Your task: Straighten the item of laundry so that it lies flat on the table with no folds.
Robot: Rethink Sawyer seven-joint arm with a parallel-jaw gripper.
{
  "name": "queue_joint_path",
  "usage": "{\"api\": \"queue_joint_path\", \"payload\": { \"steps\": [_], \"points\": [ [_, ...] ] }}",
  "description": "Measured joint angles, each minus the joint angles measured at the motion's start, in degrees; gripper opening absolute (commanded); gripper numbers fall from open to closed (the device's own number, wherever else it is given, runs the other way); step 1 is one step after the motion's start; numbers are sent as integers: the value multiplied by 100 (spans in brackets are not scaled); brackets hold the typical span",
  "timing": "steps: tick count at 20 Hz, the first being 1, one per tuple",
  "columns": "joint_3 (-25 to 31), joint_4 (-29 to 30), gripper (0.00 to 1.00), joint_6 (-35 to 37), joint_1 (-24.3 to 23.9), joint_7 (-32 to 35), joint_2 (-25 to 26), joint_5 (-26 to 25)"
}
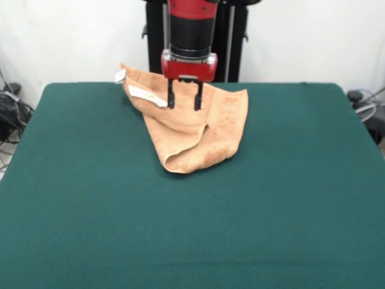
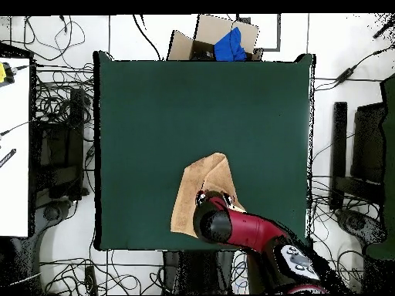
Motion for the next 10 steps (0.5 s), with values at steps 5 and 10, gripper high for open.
{"api": "queue_joint_path", "payload": {
  "steps": [5, 10],
  "points": [
    [-330, 133, 100, -278, 149, 252, 126, 332],
    [-469, 346, 100, -568, 217, 346, 211, 517]
  ]
}}
